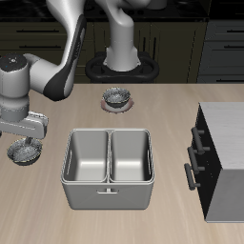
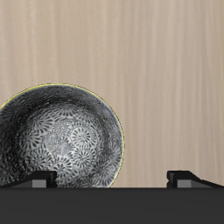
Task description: Pick up the bowl on the table and place it on top of the white cabinet
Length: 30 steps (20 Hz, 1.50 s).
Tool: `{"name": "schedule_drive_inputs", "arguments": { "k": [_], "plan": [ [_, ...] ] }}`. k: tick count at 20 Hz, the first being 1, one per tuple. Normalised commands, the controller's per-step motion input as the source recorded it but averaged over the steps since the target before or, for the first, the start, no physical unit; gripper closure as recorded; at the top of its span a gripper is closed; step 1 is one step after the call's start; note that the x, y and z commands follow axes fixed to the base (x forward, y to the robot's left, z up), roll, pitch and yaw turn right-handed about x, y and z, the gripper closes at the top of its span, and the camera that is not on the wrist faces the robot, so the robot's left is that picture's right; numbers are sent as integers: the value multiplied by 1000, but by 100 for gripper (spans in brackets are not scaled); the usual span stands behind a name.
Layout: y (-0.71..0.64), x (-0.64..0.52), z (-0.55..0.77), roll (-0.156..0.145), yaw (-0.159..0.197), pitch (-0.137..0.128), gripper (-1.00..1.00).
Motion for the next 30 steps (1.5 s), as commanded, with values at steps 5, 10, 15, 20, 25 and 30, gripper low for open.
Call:
{"name": "schedule_drive_inputs", "arguments": {
  "k": [5, 10, 15, 20, 25, 30],
  "plan": [
    [29, -23, -325, 5, -4, 37, -100],
    [-21, -17, -217, -9, 9, 30, -100],
    [-20, -24, -145, -5, -2, 32, -100],
    [-16, -76, -104, 7, 13, 7, 100],
    [-55, -52, -17, -21, 3, 6, 100],
    [-28, -76, 49, -4, -11, -8, 100]
  ]
}}
